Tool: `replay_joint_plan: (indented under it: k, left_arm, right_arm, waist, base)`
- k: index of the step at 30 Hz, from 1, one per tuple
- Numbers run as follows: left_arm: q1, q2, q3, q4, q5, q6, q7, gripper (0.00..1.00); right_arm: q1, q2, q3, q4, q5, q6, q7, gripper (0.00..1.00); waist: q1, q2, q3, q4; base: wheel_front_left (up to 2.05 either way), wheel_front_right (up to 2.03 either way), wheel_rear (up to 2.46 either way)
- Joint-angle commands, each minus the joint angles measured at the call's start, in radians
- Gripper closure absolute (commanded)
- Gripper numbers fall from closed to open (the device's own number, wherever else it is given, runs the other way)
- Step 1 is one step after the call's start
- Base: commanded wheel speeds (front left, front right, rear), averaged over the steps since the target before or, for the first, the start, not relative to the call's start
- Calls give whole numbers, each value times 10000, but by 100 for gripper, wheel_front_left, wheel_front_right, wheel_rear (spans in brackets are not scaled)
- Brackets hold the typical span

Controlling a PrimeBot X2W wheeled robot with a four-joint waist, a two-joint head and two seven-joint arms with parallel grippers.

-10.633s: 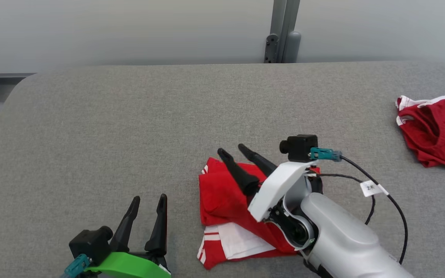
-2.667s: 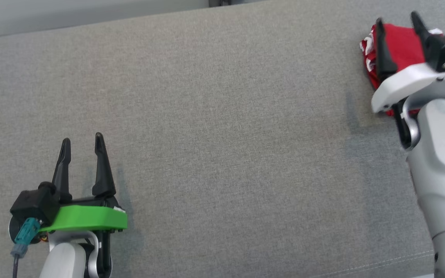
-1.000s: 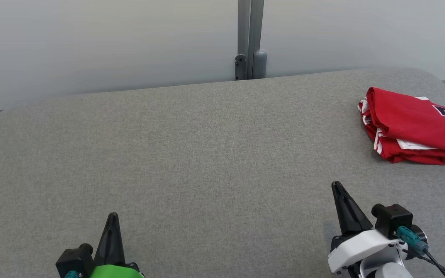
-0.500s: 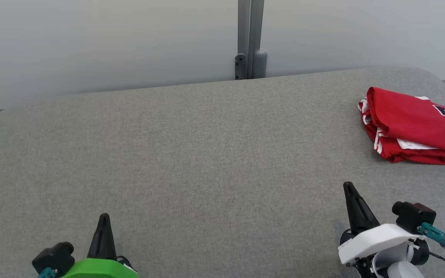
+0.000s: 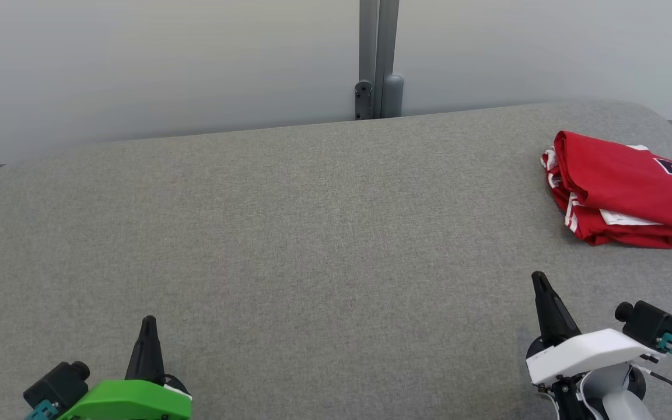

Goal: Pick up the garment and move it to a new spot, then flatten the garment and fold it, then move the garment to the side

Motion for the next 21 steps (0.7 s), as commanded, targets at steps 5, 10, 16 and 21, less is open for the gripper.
replay_joint_plan:
  k: [5,10,16,21]
  left_arm:
    - [-395,16,203,-91,-907,-159,233,100]
    - [-480,9,324,-76,-1513,-248,412,100]
    - [-575,3,451,-60,-2178,-344,604,100]
    - [-650,-3,557,-45,-2709,-418,755,100]
  right_arm:
    - [-294,-81,-138,-100,970,-2,190,100]
    - [-326,-97,-227,-93,1656,-3,340,100]
    - [-362,-111,-328,-85,2412,-4,513,100]
    - [-389,-120,-409,-77,3005,-4,643,100]
  waist:
    - [0,-1,7,1]
    - [0,-1,13,3]
    - [0,-1,20,4]
    - [0,-1,26,5]
  base:
    - [0,0,0]
    - [0,0,0]
    - [0,0,0]
    - [0,0,0]
